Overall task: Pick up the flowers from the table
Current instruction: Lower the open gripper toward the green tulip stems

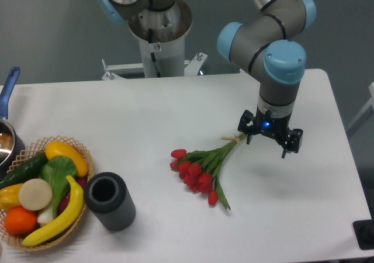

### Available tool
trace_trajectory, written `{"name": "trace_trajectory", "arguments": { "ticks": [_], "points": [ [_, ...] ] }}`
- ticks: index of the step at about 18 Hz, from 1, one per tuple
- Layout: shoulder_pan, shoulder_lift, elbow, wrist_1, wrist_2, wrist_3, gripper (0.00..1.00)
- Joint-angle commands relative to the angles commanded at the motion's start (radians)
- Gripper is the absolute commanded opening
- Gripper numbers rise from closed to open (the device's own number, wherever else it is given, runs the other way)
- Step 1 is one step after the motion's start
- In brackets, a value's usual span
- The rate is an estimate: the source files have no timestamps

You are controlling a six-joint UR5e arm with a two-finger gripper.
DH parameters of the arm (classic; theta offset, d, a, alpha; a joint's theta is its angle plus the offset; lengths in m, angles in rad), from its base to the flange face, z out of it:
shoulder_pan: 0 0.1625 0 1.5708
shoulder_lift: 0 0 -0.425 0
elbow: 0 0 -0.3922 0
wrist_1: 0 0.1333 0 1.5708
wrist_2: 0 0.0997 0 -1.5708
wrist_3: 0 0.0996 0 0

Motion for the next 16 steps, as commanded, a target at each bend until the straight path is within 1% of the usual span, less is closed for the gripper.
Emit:
{"name": "trace_trajectory", "arguments": {
  "ticks": [3, 5, 6, 7, 9, 10, 12, 15, 16],
  "points": [
    [0.0, 0.008, -0.025, 0.0, 0.0, 0.003, 1.0],
    [-0.003, 0.009, -0.044, 0.023, 0.0, 0.0, 1.0],
    [-0.005, 0.011, -0.064, 0.044, -0.002, -0.005, 1.0],
    [-0.009, 0.014, -0.089, 0.081, -0.002, -0.008, 1.0],
    [-0.035, 0.024, -0.161, 0.158, 0.003, -0.012, 1.0],
    [-0.04, 0.034, -0.182, 0.163, 0.005, -0.011, 1.0],
    [-0.04, 0.038, -0.198, 0.164, 0.003, -0.005, 1.0],
    [-0.048, 0.02, -0.199, 0.164, 0.005, -0.002, 1.0],
    [-0.058, 0.005, -0.199, 0.164, 0.005, -0.002, 1.0]
  ]
}}
